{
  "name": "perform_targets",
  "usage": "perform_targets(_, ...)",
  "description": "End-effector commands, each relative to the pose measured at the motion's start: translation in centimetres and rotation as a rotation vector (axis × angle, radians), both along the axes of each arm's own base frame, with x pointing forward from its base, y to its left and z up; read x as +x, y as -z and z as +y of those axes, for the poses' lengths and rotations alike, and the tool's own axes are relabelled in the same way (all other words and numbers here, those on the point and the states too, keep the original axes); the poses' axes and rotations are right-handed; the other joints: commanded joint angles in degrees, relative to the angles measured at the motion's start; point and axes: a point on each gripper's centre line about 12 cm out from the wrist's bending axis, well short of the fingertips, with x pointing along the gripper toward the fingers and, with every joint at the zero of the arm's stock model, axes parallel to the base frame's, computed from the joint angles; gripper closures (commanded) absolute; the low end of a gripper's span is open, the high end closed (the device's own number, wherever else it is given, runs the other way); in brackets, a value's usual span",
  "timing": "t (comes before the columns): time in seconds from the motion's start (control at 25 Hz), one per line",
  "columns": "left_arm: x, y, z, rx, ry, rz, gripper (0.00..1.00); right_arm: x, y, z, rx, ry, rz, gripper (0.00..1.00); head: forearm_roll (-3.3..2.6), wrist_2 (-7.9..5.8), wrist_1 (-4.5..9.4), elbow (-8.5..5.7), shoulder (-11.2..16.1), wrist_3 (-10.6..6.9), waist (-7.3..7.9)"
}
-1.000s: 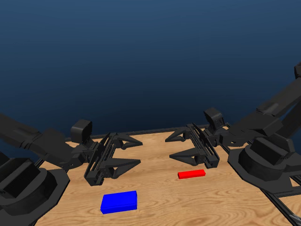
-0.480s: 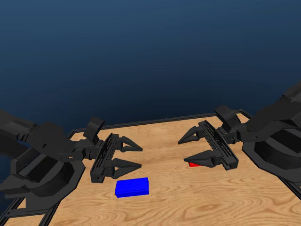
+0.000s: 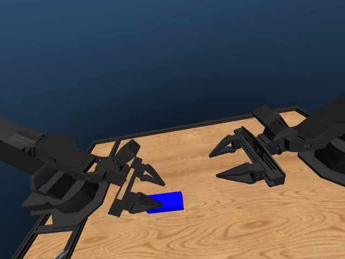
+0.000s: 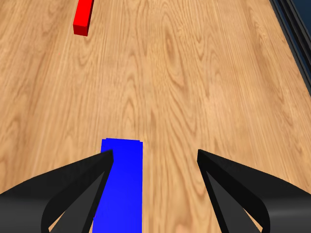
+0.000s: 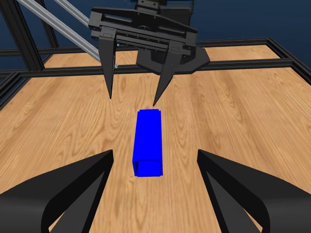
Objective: Insert peg into socket
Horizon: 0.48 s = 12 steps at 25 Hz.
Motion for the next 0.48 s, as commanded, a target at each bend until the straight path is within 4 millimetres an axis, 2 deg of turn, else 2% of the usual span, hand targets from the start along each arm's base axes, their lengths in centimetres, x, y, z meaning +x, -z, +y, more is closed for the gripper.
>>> perform_targets(0.04, 0.1, 0.2, -0.2, -0.021, -0.009, 0.051, 0.0, 0.8, -1.4, 0.0, 0.01, 0.002, -0.067, 0.0, 0.07, 0.49, -0.46, -0.43, 0.8, -0.15, -0.03)
perform_targets(0.08, 0.2, 0.1, -0.3, -0.023, -0.005, 0.057, 0.0, 0.7, -1.0, 0.1, 0.007, -0.002, -0.048, 0.0, 0.08, 0.58, -0.45, -0.43, 0.9, -0.25, -0.04)
perform_targets(0.2, 0.3, 0.6, 0.0, -0.027, -0.021, 0.067, 0.0, 0.9, -1.3, 0.1, 0.013, -0.003, -0.057, 0.0, 0.09, 0.77, -0.51, -0.39, 1.2, -0.43, -0.09)
perform_targets(0.24, 0.1, 1.3, 0.1, -0.025, -0.027, 0.092, 0.0, 0.9, -1.2, 0.2, 0.014, -0.006, -0.055, 0.0, 0.09, 0.82, -0.52, -0.39, 1.3, -0.49, -0.14)
perform_targets(0.48, 0.4, 2.6, 0.4, -0.037, -0.055, 0.122, 0.0, 0.8, -0.9, 0.3, 0.022, -0.008, -0.041, 0.0, 0.07, 0.84, -0.82, -0.56, 1.9, -1.03, -0.08)
